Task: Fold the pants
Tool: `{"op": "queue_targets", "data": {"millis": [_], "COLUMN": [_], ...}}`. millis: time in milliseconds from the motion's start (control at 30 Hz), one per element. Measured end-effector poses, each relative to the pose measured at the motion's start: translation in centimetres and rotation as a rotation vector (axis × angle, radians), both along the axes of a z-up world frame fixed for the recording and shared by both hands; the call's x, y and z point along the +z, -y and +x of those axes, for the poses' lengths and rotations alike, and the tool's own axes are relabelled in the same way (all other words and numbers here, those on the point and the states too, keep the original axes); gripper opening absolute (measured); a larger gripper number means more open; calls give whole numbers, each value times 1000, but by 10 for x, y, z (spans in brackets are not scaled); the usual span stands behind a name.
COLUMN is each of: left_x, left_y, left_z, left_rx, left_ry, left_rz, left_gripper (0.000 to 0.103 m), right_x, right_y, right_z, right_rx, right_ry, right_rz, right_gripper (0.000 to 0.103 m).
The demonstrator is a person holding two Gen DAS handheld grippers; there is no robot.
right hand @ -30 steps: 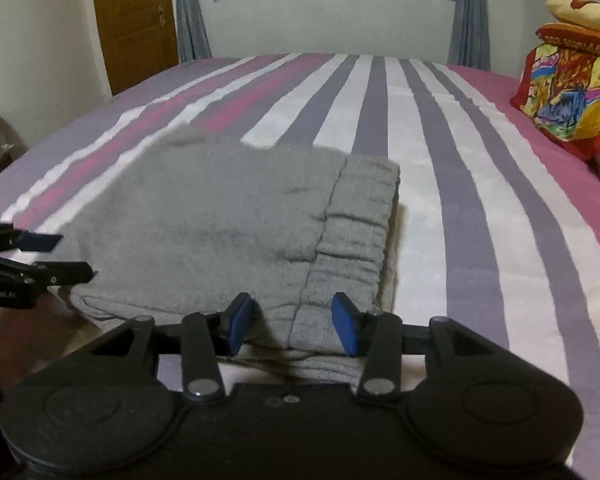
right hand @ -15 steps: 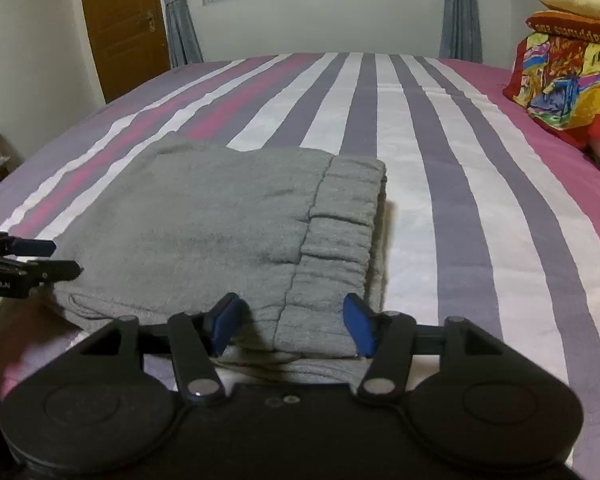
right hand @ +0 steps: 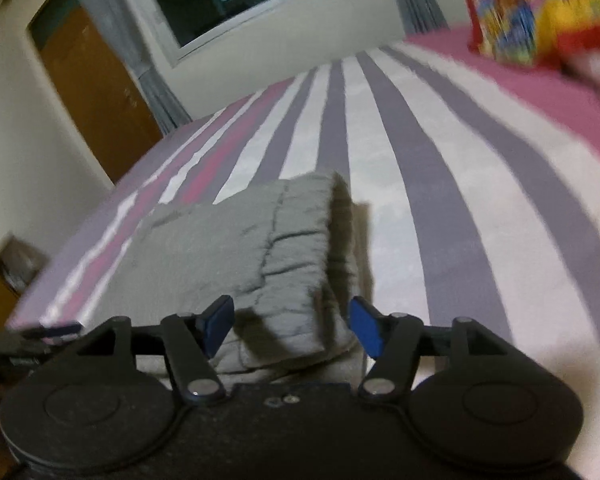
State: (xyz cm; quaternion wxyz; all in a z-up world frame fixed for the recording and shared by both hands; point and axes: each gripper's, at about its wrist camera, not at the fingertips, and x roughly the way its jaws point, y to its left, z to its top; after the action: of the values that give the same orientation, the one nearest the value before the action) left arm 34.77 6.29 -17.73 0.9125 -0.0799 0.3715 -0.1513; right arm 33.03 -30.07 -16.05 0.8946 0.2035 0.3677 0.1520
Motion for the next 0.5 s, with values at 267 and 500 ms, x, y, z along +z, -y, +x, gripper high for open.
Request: {"op": "queue_targets", "data": {"millis": [267,500], "left_x": [-39,-66], "left_y": [-51,-58], "left_z": [37,66], "left_rx": [-134,-181], "left_ry": [-110,-165], "left_rz": [-439,-626], "left_gripper": [79,70], "right_x": [-33,-53], "right_y": [51,69], "right_z": [20,43], "right_rx": [14,101], "right_ry": [-123,-149], "right_rz": [340,469], "right_gripper": [82,79]}}
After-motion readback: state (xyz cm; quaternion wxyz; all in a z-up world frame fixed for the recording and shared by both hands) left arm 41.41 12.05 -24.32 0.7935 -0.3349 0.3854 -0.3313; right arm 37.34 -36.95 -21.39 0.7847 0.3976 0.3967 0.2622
